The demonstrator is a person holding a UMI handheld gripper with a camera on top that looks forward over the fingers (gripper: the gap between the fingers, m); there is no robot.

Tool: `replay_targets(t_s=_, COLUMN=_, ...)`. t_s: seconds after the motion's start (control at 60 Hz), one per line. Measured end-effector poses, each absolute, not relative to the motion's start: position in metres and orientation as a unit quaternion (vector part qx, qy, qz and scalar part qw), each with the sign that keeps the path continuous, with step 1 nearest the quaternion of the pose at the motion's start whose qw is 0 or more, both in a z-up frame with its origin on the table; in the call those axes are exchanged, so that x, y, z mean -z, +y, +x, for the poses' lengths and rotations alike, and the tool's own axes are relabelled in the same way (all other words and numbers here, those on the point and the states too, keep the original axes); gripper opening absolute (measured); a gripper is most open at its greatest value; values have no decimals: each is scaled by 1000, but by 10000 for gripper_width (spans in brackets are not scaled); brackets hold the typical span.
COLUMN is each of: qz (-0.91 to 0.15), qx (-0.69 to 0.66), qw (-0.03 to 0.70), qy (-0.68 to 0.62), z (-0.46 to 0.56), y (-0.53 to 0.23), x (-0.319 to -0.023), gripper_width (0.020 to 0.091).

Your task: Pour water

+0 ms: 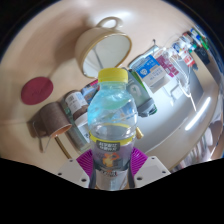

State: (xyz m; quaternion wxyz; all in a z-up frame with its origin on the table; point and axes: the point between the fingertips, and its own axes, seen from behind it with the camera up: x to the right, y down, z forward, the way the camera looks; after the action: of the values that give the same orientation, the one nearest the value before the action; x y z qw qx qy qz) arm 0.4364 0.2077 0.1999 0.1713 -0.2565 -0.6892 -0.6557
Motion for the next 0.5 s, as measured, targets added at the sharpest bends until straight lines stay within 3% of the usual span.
replay_targets(t_s=0.117, qz=-348, qx=623, qw=225, qy=-663, z=443, y=204, x=-193, gripper_width=448)
replay_targets(t_s=0.217, qz=-475, qx=572, qw=323, qy=-586, z=453, y=205, x=-197, gripper_width=449)
replay_targets(t_s=0.333, qz=-683, qx=368, qw=495, qy=-391, z=452, y=193, x=-187, gripper_width=452)
replay_targets(t_s=0.4, qz=-748, qx=216, qw=572, qy=-257, z=442, y=184, x=-175, gripper_width=452)
replay_targets(t_s=0.5, qz=-776, qx=111, qw=606, qy=-133, z=454, y=178, x=-161, gripper_width=450)
